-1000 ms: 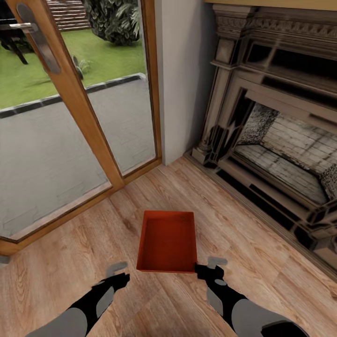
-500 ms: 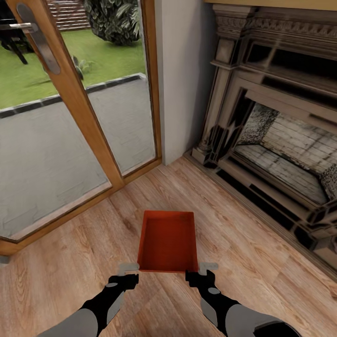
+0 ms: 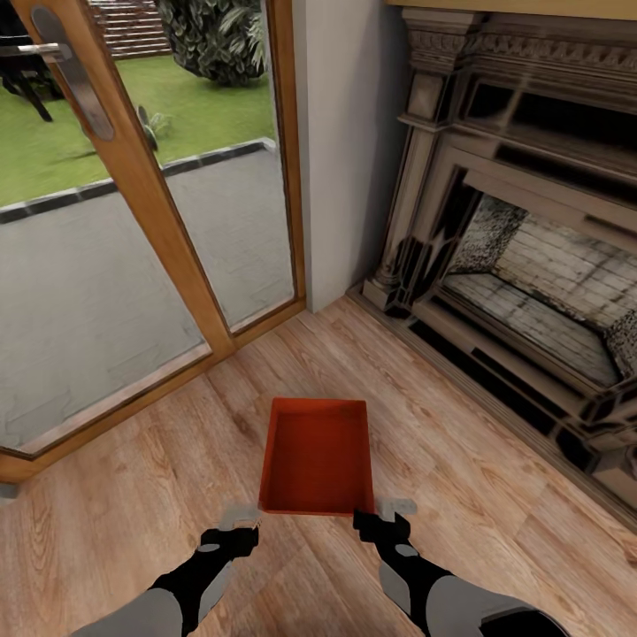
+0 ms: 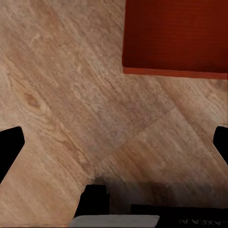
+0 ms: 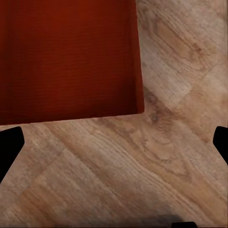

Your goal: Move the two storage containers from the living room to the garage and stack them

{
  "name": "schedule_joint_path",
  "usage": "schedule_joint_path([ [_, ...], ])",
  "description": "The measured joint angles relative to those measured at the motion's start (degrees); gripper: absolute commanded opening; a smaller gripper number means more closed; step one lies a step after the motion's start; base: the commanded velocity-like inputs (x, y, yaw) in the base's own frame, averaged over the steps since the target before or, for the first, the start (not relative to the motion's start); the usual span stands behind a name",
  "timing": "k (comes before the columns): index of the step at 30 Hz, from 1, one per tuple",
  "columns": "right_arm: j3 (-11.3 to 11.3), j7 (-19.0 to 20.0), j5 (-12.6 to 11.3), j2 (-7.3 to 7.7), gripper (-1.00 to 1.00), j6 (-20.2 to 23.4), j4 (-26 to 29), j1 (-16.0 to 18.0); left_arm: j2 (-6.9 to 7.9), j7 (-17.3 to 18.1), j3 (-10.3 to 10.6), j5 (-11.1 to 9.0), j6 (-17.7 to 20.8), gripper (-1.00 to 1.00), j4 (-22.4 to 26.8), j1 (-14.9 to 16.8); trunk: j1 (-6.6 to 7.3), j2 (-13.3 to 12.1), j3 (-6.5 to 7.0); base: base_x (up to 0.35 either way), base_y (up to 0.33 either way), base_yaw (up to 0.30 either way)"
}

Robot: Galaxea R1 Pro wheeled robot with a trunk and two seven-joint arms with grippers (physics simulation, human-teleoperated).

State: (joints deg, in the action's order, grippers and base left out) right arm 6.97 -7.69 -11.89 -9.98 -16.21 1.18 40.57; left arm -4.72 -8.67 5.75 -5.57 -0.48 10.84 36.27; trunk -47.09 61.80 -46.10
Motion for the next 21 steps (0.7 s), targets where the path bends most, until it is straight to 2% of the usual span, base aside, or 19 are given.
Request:
schedule_joint_path([
  [3, 0.32, 0.18, 0.86, 0.01, 1.00, -0.42, -1.91, -0.20, 0.20, -0.05, -0.27, -0.15, -3.04, 1.00, -2.33, -0.01, 0.00, 0.00, 0.00, 0.000, 0.000, 0.000],
  [8, 0.42, 0.29, 3.25, 0.01, 1.00, -1.09, -2.59, -0.55, 0.26, -0.05, -0.31, -0.42, -3.84, 1.00, -2.10, 0.00, 0.00, 0.00, 0.00, 0.000, 0.000, 0.000],
  [21, 0.44, 0.31, 3.94, 0.01, 1.00, -1.31, -2.77, -0.65, 0.20, -0.05, -0.16, -1.06, -4.14, 1.00, -1.87, -0.01, 0.00, 0.00, 0.00, 0.005, 0.000, 0.000],
])
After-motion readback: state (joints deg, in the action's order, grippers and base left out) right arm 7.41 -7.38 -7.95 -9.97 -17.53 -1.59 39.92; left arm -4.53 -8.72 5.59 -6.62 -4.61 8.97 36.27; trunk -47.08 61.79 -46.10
